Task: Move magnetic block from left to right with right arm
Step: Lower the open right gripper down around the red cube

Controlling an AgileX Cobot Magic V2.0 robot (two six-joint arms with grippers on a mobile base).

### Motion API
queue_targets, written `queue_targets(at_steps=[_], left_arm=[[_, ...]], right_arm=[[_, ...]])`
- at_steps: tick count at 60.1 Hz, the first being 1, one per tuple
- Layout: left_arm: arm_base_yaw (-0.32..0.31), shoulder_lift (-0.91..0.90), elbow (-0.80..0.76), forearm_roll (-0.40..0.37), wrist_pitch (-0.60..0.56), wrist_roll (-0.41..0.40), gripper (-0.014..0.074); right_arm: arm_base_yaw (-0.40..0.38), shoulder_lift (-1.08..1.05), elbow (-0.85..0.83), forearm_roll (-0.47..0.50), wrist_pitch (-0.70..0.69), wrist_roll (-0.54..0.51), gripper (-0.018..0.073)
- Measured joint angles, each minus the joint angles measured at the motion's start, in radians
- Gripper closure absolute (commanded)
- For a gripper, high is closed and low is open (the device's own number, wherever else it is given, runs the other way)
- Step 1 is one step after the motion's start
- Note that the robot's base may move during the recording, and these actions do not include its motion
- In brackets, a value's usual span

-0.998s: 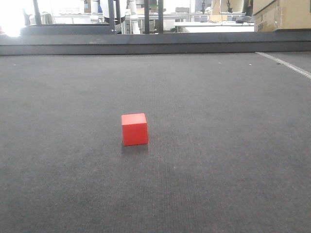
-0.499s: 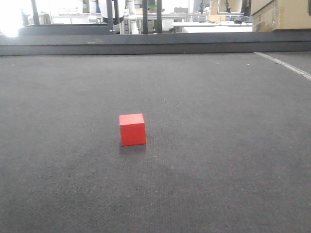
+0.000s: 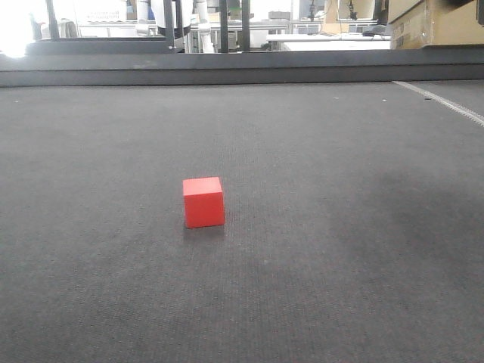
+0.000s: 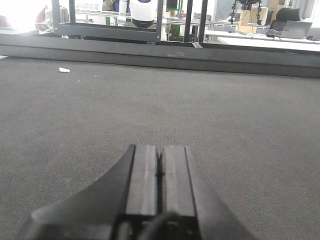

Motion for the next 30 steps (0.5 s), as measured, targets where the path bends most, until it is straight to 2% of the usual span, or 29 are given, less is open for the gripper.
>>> queue_targets(at_steps=[8,14,22,30], left_arm=[[0.0,0.0,0.0,0.0,0.0,0.0,0.0713],[0.0,0.0,0.0,0.0,0.0,0.0,0.0713],[0.0,0.0,0.0,0.0,0.0,0.0,0.0713],[0.0,0.0,0.0,0.0,0.0,0.0,0.0713]], right_arm=[[0.103,0.192,-0.163,-0.053,0.078,0.11,-0.0034],[0.168,0.324,-0.285,-0.124,0.142,0.244,-0.0034],[0.231,0.467,-0.402,-0.199,0.204,0.39,-0.0034],[0.267,0.564,-0.449,-0.251,0.225,0.486,-0.0034]])
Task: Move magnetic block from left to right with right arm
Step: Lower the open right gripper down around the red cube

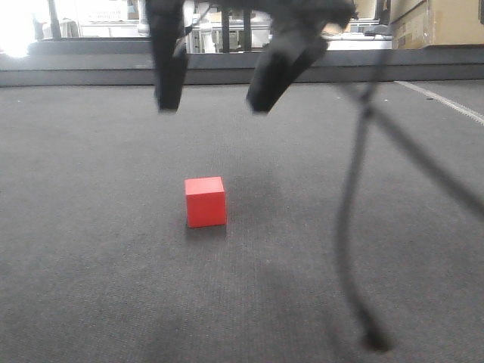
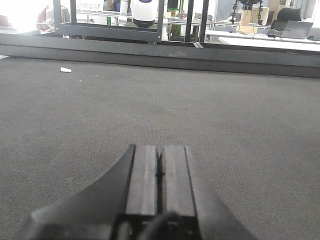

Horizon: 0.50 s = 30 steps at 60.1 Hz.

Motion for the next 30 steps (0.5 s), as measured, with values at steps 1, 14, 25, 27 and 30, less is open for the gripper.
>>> queue_targets(at_steps=[1,14,25,27,30], left_arm=[[0.0,0.0,0.0,0.0,0.0,0.0,0.0713],[0.0,0.0,0.0,0.0,0.0,0.0,0.0713],[0.0,0.0,0.0,0.0,0.0,0.0,0.0713],[0.0,0.0,0.0,0.0,0.0,0.0,0.0713],[0.0,0.0,0.0,0.0,0.0,0.0,0.0713]], right_arm=[[0.002,0.008,-0.002,-0.005,0.0,0.015,-0.0033],[0.012,0.096,-0.004,-0.065,-0.005,0.124,-0.0033],[0.012,0.144,-0.004,-0.08,-0.078,0.151,-0.0033],[0.012,0.149,-0.004,-0.081,-0.091,0.151,-0.0033],[0.012,0.162,-0.006,-0.085,-0.111,0.151,-0.0033]])
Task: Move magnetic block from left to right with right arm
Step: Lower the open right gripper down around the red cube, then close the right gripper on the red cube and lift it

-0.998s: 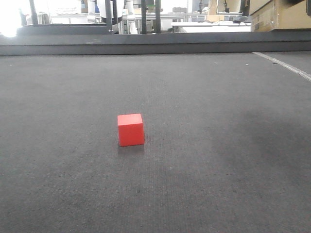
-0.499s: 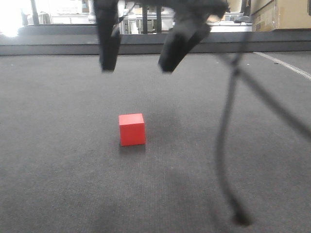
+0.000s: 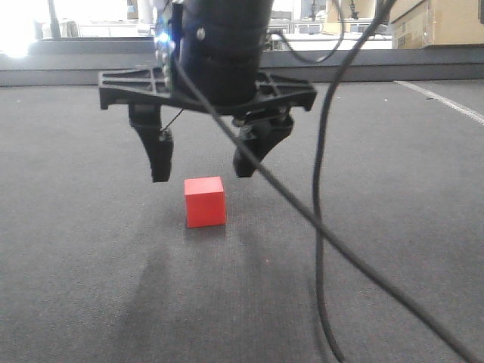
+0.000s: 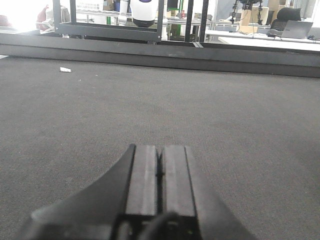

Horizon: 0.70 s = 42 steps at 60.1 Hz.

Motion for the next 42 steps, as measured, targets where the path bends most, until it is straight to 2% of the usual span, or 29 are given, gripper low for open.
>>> queue_targets(at_steps=[24,31,42], left_arm=[[0.0,0.0,0.0,0.0,0.0,0.0,0.0713],[0.0,0.0,0.0,0.0,0.0,0.0,0.0713],[0.0,0.0,0.0,0.0,0.0,0.0,0.0713]], right_arm=[[-0.019,0.072,0.0,-0.034,-0.05,0.006,-0.0018],[-0.021,0.091,0.0,-0.038,-0.071,0.006,0.0104],[-0.021,0.098,-0.002,-0.04,-0.076,0.006,0.0389]])
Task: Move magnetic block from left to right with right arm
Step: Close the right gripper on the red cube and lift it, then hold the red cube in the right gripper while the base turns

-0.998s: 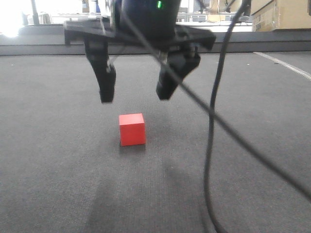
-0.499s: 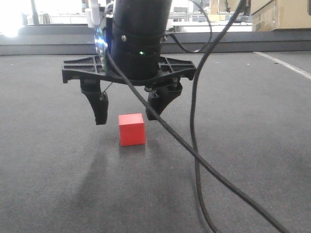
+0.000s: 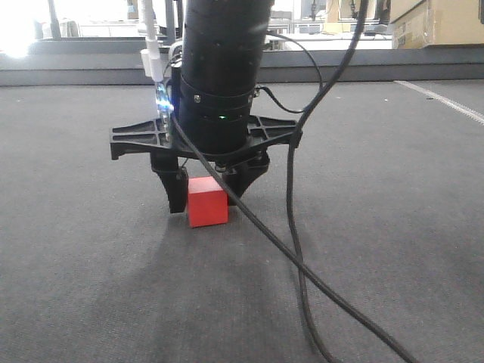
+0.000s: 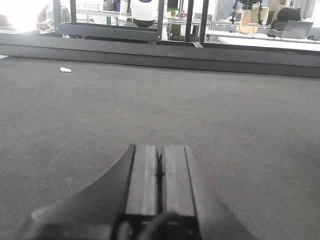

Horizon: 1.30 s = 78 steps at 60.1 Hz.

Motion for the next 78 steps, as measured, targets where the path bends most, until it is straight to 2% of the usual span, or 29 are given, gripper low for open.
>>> queue_targets(at_steps=[6,15,28,62,71,78], left_arm=[[0.0,0.0,0.0,0.0,0.0,0.0,0.0713],[0.0,0.0,0.0,0.0,0.0,0.0,0.0712],[0.0,0.0,0.0,0.0,0.0,0.0,0.0713],[0.0,0.0,0.0,0.0,0.0,0.0,0.0712],[0.0,0.0,0.0,0.0,0.0,0.0,0.0713],[0.0,0.0,0.0,0.0,0.0,0.0,0.0713]], right_arm=[[0.0,0.0,0.0,0.0,0.0,0.0,0.046],[-0.002,-0.024,0.0,0.0,0.008,-0.003,0.0461],[-0.048,-0.169,0.028,0.0,0.007,-0.078,0.0461],[-0.361,-0.798,0.519,-0.006,0.001,-0.31,0.0461],[-0.401,-0.962,0.627,-0.007,0.007,-0.363,0.0461],[-0.402,-1.1,0.7,-0.007,0.011,-0.378,0.0461]])
